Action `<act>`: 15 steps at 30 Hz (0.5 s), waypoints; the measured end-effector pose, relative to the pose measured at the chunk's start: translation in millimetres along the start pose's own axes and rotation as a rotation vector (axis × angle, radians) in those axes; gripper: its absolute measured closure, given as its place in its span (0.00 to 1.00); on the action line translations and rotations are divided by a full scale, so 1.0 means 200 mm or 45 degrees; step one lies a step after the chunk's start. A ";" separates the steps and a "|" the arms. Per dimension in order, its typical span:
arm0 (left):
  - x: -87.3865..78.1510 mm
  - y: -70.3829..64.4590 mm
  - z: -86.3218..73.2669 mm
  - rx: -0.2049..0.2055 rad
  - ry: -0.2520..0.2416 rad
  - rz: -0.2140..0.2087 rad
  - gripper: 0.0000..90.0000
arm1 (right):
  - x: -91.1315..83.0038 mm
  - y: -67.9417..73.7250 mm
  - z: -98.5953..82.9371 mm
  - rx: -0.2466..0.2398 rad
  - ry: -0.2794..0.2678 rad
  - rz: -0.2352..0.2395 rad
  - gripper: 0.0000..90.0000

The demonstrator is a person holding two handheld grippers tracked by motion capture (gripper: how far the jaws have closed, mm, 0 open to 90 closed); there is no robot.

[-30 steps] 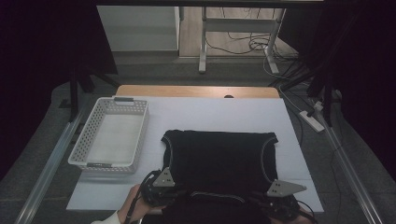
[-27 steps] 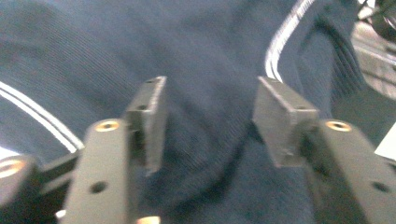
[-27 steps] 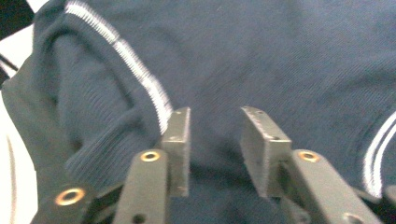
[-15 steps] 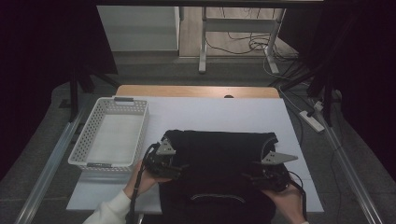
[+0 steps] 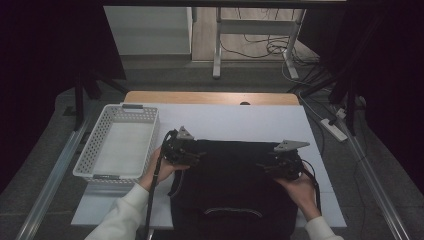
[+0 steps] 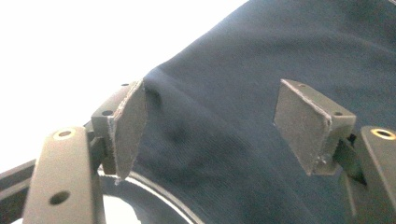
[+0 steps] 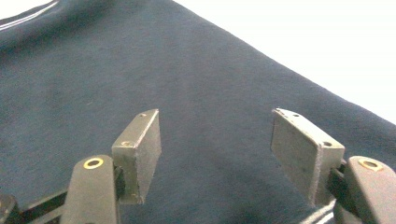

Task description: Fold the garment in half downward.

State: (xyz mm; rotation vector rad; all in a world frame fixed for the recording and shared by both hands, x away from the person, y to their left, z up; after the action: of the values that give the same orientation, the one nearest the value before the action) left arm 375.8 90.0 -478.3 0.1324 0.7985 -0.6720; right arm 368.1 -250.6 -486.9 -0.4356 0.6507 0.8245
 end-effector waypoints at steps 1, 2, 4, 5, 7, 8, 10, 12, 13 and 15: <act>0.01 0.01 0.02 -0.003 0.003 0.008 0.30 | 0.01 -0.03 0.00 0.014 0.001 -0.010 0.37; 0.02 0.03 0.03 -0.010 0.011 0.017 0.30 | 0.01 -0.05 0.00 0.024 0.005 -0.015 0.37; 0.04 0.06 0.06 -0.007 0.015 0.042 0.30 | 0.03 -0.10 0.00 0.040 0.015 -0.036 0.36; 0.05 0.08 0.07 -0.016 0.017 0.053 0.30 | 0.03 -0.12 0.00 0.046 0.017 -0.046 0.36; 0.07 0.12 0.09 -0.030 0.024 0.070 0.30 | 0.03 -0.17 0.01 0.058 0.018 -0.061 0.36; 0.08 0.13 0.10 -0.043 0.020 0.075 0.30 | 0.04 -0.19 0.02 0.063 0.016 -0.069 0.36; 0.11 0.16 0.11 -0.059 0.028 0.074 0.31 | 0.04 -0.23 0.02 0.081 0.007 -0.074 0.36; 0.14 0.18 0.11 -0.063 0.049 0.082 0.31 | 0.06 -0.26 0.03 0.084 0.028 -0.083 0.36; 0.15 0.19 0.11 -0.071 0.059 0.087 0.31 | 0.07 -0.28 0.04 0.081 0.038 -0.092 0.36; 0.18 0.21 0.11 -0.083 0.073 0.091 0.32 | 0.09 -0.31 0.04 0.087 0.035 -0.102 0.36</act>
State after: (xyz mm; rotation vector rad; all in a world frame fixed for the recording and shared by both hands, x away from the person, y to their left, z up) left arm 432.9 97.2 -492.9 0.1208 0.8660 -0.5765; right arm 428.9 -274.6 -485.8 -0.4090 0.6807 0.7190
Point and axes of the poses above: each handheld gripper's, and its own axes: x roughly forward along the jaws, z roughly out of its top, y roughly to its left, the point moved 2 cm from there along x, roughly forward along the jaws, and after that the axes turned 9 degrees about -x, right-handed, at the moved point
